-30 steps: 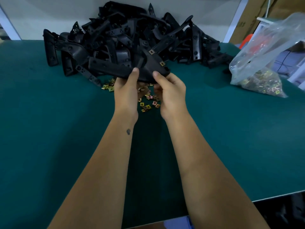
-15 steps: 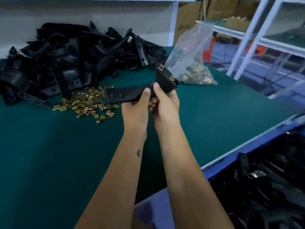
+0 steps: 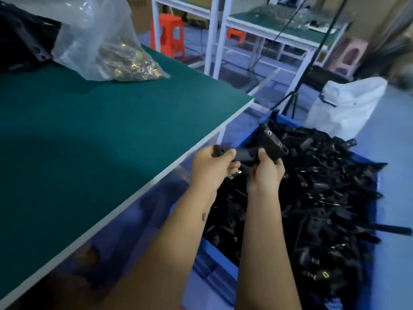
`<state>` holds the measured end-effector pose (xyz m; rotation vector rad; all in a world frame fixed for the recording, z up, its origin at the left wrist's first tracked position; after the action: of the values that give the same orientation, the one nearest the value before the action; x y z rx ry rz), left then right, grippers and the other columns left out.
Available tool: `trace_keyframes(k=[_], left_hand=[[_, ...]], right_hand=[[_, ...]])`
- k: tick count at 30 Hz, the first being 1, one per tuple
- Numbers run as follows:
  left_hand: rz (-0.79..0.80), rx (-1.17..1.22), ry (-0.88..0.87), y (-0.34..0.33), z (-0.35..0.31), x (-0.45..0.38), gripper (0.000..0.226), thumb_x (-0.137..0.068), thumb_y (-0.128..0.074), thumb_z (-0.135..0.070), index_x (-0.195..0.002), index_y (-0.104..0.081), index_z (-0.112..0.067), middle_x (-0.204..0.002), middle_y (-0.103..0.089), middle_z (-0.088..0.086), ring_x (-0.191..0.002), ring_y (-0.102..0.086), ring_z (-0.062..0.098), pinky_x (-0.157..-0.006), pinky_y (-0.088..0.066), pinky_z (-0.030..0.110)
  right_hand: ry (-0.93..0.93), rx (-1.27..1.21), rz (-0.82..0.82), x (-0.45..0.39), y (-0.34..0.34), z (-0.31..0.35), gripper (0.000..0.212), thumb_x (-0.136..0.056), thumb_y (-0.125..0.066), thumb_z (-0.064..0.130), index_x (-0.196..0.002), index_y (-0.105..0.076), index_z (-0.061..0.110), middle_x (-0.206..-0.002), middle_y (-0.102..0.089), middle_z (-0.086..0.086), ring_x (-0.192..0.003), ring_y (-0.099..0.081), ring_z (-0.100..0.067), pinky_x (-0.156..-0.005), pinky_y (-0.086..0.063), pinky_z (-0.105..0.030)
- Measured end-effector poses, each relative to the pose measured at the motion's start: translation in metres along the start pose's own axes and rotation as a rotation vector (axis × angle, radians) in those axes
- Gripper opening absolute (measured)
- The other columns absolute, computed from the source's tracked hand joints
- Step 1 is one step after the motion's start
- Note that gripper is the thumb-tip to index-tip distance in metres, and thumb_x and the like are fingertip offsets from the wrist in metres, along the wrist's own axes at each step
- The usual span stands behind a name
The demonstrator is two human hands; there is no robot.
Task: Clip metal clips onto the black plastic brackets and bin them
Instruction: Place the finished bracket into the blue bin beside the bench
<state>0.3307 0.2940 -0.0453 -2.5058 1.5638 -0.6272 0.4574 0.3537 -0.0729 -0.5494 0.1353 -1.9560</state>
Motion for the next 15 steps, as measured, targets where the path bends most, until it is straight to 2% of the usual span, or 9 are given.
trace_keyframes(k=[2,3,4,7,8,10,12,13,15], left_hand=[[-0.038,0.048,0.167,0.003,0.039,-0.003,0.011,-0.095,-0.063,-0.004,-0.084,-0.062,-0.005,-0.069,-0.067,0.007,-0.054,-0.067,0.009,-0.052,-0.054,0.018],[-0.08,0.098,0.254,0.011,0.056,-0.003,0.011,-0.094,-0.063,-0.002,-0.083,-0.062,-0.003,-0.067,-0.066,0.008,-0.052,-0.067,0.01,-0.05,-0.054,0.018],[-0.128,0.144,0.332,0.02,0.073,-0.002,0.013,-0.093,-0.063,0.001,-0.081,-0.06,-0.001,-0.065,-0.065,0.009,-0.052,-0.066,0.012,-0.048,-0.054,0.019],[-0.228,0.15,0.459,0.055,0.112,0.003,0.008,-0.092,-0.061,0.007,-0.084,-0.059,0.007,-0.071,-0.063,0.015,-0.059,-0.064,0.019,-0.046,-0.055,0.021],[-0.244,0.129,0.471,0.065,0.12,0.005,0.003,-0.093,-0.059,0.008,-0.093,-0.06,0.011,-0.076,-0.063,0.017,-0.064,-0.064,0.021,-0.051,-0.057,0.022],[-0.27,0.091,0.493,0.081,0.13,0.005,0.02,-0.095,-0.053,0.011,-0.114,-0.057,0.015,-0.096,-0.065,0.024,-0.082,-0.066,0.03,-0.072,-0.057,0.03],[-0.262,0.048,0.511,0.093,0.131,0.0,0.034,-0.096,-0.049,0.015,-0.129,-0.049,0.012,-0.119,-0.059,0.031,-0.105,-0.063,0.037,-0.086,-0.05,0.037],[-0.227,-0.003,0.511,0.095,0.128,-0.002,0.037,-0.097,-0.049,0.013,-0.133,-0.047,0.009,-0.122,-0.059,0.03,-0.109,-0.062,0.037,-0.088,-0.049,0.037],[-0.126,-0.141,0.51,0.096,0.123,-0.007,0.035,-0.099,-0.051,0.003,-0.135,-0.05,0.0,-0.115,-0.064,0.018,-0.105,-0.062,0.03,-0.09,-0.048,0.035]], right_hand=[[-0.005,0.102,-0.086,-0.012,0.027,-0.019,0.029,-0.092,-0.064,0.007,-0.121,-0.059,0.009,-0.113,-0.068,-0.013,-0.088,-0.062,-0.022,-0.08,-0.051,-0.032],[0.001,0.166,-0.103,-0.015,0.035,-0.027,0.029,-0.091,-0.066,0.007,-0.119,-0.059,0.009,-0.115,-0.067,-0.013,-0.095,-0.063,-0.024,-0.089,-0.051,-0.036],[0.014,0.25,-0.093,-0.018,0.041,-0.036,0.027,-0.089,-0.067,0.006,-0.115,-0.059,0.008,-0.114,-0.067,-0.012,-0.098,-0.063,-0.025,-0.092,-0.051,-0.037],[0.048,0.603,0.036,-0.021,0.045,-0.063,0.03,-0.087,-0.071,0.01,-0.114,-0.06,0.005,-0.113,-0.067,-0.013,-0.1,-0.064,-0.028,-0.086,-0.049,-0.031],[0.036,0.701,0.074,-0.021,0.045,-0.073,0.034,-0.088,-0.071,0.014,-0.119,-0.06,0.004,-0.113,-0.068,-0.013,-0.102,-0.065,-0.031,-0.089,-0.052,-0.035],[0.011,0.81,0.098,-0.02,0.048,-0.089,0.034,-0.089,-0.071,0.019,-0.118,-0.06,0.007,-0.11,-0.069,-0.013,-0.098,-0.067,-0.033,-0.089,-0.055,-0.045],[0.028,0.824,0.044,-0.021,0.054,-0.094,0.033,-0.089,-0.07,0.021,-0.117,-0.058,0.008,-0.108,-0.068,-0.011,-0.096,-0.067,-0.032,-0.087,-0.056,-0.044],[0.042,0.82,0.002,-0.022,0.057,-0.092,0.035,-0.089,-0.07,0.021,-0.118,-0.057,0.007,-0.109,-0.067,-0.011,-0.097,-0.067,-0.031,-0.086,-0.056,-0.043],[0.07,0.819,-0.089,-0.025,0.06,-0.085,0.04,-0.088,-0.072,0.02,-0.12,-0.054,0.006,-0.116,-0.064,-0.013,-0.1,-0.065,-0.032,-0.086,-0.054,-0.04]])
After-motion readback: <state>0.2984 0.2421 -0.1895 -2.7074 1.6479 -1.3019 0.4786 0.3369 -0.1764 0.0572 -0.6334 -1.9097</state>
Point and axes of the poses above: each hand's wrist, its own x-axis away from the middle knuckle, its own y-axis out of the back of the hand, z = x × y, the point moved 5 cm from there along -x, towards the middle knuckle
